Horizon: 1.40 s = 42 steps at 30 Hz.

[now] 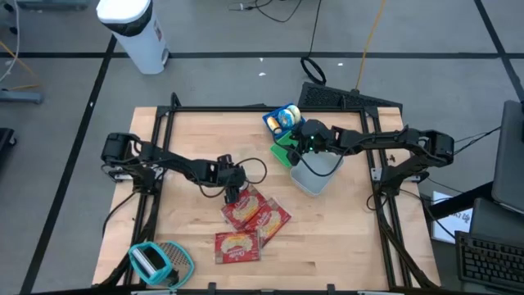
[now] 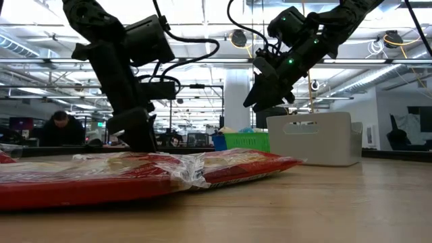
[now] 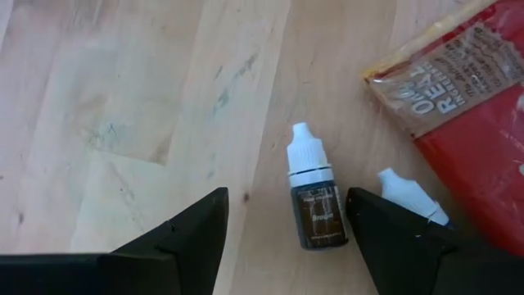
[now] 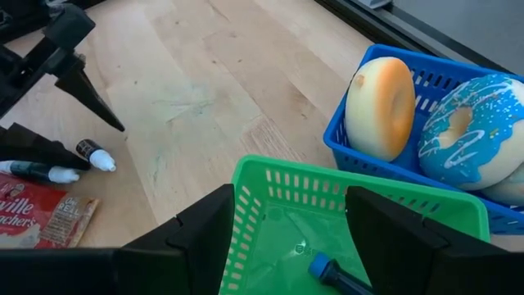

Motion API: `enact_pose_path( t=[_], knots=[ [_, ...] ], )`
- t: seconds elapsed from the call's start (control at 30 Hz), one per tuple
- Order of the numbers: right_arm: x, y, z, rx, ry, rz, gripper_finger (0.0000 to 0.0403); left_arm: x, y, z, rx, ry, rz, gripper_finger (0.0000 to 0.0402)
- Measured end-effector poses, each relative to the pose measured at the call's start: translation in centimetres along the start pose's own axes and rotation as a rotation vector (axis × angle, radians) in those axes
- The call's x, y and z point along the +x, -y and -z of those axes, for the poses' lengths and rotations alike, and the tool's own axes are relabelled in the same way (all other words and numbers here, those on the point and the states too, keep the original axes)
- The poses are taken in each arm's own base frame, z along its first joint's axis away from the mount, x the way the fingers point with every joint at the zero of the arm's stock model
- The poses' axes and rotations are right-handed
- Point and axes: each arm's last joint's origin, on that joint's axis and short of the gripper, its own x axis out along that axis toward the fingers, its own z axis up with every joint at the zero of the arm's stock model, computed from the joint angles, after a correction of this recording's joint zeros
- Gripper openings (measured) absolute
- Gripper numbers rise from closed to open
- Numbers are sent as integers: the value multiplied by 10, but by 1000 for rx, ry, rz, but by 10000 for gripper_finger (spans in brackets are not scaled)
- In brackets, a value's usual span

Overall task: Pick & Place Food Item
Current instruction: Put the small brown food coloring bottle into the green bin

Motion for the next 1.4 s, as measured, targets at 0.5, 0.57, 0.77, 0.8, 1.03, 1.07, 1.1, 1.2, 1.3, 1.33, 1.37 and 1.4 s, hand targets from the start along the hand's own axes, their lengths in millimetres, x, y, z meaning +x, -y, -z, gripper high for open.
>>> enact_pose_path(
  t=[0.5,0.57,0.77,0.8,1.03,1.07,1.1,1.2,1.3,1.33,1.37,1.4],
  knots=[
    [0,0,0,23,0,-1,222,1,0,0,14,-9,77,87],
    [0,0,0,29,0,-1,222,1,-1,0,34,-6,70,76],
    [0,-3,0,48,3,-11,222,2,-5,-6,156,33,-140,69],
    [0,-5,0,57,9,-17,222,0,-6,-10,176,49,-192,71],
    [-2,-22,-3,105,70,-83,222,-17,-10,-52,283,215,-410,79],
    [-3,-24,-4,103,82,-96,222,-20,-11,-58,291,250,-420,77],
    [-3,-27,-5,100,90,-115,222,-23,-11,-64,298,284,-426,75],
    [-5,-34,-7,91,118,-184,222,-29,-8,-75,345,343,-442,69],
    [-6,-38,-9,86,140,-225,222,-35,-5,-83,387,411,-461,69],
    [-6,-39,-10,87,146,-229,222,-37,-4,-85,401,428,-468,71],
    [-6,-40,-10,87,150,-232,222,-38,-3,-86,413,439,-473,74],
    [-7,-40,-10,87,155,-235,222,-39,-1,-87,426,448,-476,76]
  ],
)
